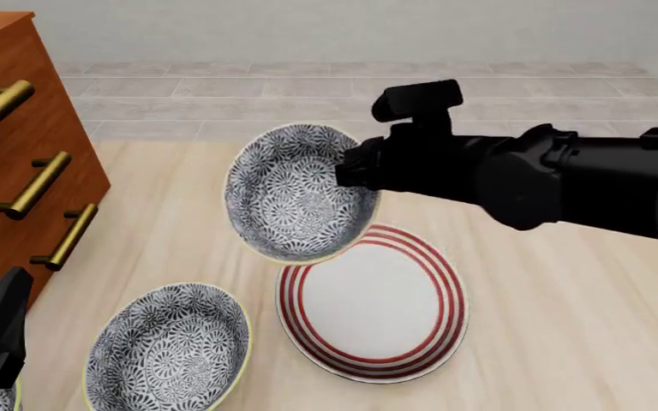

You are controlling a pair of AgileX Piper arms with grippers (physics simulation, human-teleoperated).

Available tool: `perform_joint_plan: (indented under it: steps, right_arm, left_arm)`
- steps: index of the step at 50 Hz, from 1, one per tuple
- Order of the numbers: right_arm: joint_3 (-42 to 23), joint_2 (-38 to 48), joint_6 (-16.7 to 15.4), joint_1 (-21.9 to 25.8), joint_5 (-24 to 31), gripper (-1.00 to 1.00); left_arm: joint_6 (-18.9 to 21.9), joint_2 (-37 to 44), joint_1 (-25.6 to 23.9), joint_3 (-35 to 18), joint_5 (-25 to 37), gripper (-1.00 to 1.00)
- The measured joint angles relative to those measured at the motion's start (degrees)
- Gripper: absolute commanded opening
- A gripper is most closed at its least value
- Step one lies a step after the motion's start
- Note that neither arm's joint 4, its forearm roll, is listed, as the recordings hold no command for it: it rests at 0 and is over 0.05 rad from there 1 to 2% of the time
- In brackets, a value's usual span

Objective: Pick up the bowl and put it in the front on the plate.

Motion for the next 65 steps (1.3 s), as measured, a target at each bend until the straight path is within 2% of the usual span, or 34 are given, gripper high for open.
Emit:
perform_joint_plan:
  steps: [23, 65]
  right_arm:
    - [7.39, -2.45, 2.62, -2.03, -3.75, -1.00]
    - [16.26, -3.68, 5.72, -3.75, -8.90, -1.00]
  left_arm:
    - [0.00, 0.00, 0.00, 0.00, 0.00, 1.00]
    - [0.00, 0.00, 0.00, 0.00, 0.00, 1.00]
